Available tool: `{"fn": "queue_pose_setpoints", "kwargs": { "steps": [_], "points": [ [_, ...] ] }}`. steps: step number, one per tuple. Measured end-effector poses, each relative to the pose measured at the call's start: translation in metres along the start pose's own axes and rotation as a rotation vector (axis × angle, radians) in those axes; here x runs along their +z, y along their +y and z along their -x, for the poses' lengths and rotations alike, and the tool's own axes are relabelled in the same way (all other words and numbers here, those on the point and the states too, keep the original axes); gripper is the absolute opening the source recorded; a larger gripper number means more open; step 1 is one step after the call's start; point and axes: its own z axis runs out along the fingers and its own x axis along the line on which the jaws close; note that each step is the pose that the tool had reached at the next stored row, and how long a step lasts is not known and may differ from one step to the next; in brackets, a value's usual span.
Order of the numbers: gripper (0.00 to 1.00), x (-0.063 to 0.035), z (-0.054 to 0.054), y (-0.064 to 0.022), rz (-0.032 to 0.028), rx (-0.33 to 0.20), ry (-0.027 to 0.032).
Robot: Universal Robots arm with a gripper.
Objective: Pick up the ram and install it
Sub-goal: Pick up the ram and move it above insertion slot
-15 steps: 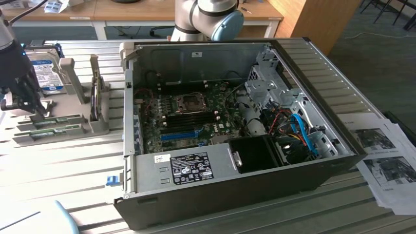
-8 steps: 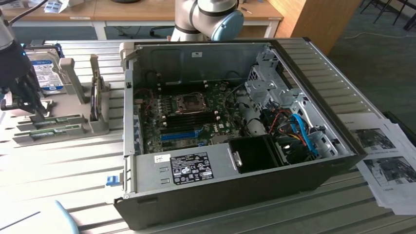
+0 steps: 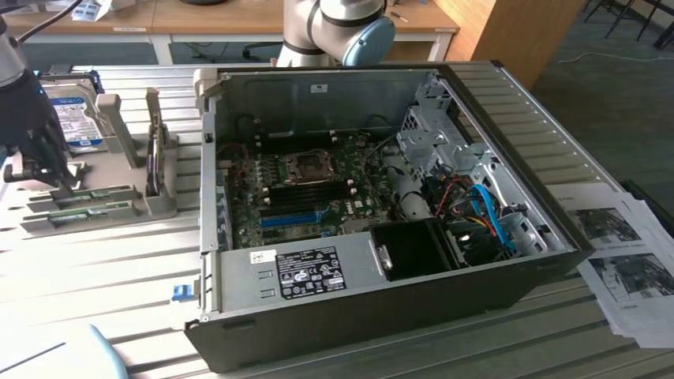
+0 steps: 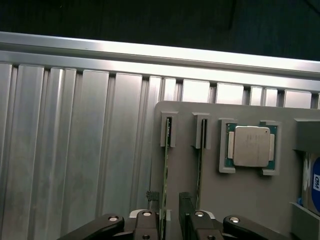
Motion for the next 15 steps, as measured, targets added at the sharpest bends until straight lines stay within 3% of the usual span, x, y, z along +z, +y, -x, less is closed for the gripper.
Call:
{"fn": "queue_pose_setpoints", "kwargs": {
  "steps": [15],
  "points": [
    [0.29,0.0090,0.0003,-0.0001,0.0000,0.000,0.0000]
  ]
}}
